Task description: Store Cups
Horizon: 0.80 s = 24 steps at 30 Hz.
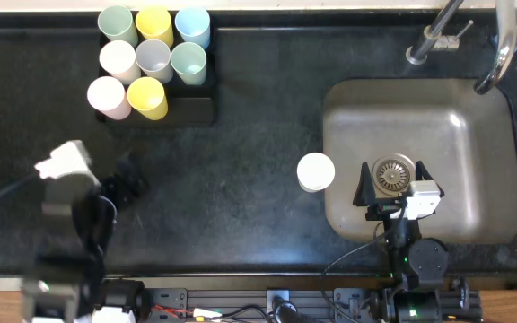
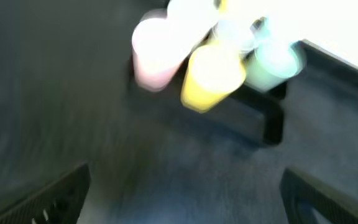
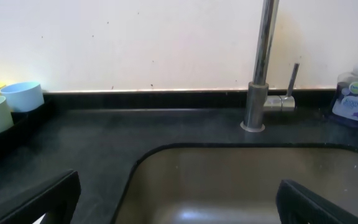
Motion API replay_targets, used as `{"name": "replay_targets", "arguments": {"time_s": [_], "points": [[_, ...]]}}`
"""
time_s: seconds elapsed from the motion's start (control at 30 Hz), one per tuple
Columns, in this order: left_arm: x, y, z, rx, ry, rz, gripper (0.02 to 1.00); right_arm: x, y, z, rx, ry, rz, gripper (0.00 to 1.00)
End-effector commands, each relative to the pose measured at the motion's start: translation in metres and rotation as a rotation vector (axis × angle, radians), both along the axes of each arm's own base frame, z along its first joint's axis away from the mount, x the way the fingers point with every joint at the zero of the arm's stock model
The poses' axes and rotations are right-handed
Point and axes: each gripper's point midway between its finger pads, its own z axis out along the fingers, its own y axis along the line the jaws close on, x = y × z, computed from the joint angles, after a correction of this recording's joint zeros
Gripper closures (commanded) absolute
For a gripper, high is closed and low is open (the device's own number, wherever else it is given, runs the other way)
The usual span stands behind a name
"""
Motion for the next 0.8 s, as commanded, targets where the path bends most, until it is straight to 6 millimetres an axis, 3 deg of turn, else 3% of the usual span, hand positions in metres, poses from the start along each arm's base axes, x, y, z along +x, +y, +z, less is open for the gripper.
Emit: {"name": "replay_targets", "arguments": {"time_s": [0.03,0.17,0.47,0.8], "points": [[0.003,-0.008,0.005,0.237,-0.233,-0.16,0.023,0.0,0.0,0.001,-0.001,-0.01,0.003,0.003],[0.005,-0.009,-0.005,0.256,-0.345,-0.152,0.023,0.0,0.0,0.001,-0.001,-0.01,0.003,0.005],[0.004,-0.023,-0.073,0.227,-0.334,-0.237,0.023,0.0,0.0,0.001,-0.001,-0.01,0.003,0.005],[0.0,-0.024,-0.05,0.494,-0.42,-0.311,0.02,0.0,0.0,0.001,-0.001,-0.01,0.003,0.005]]}}
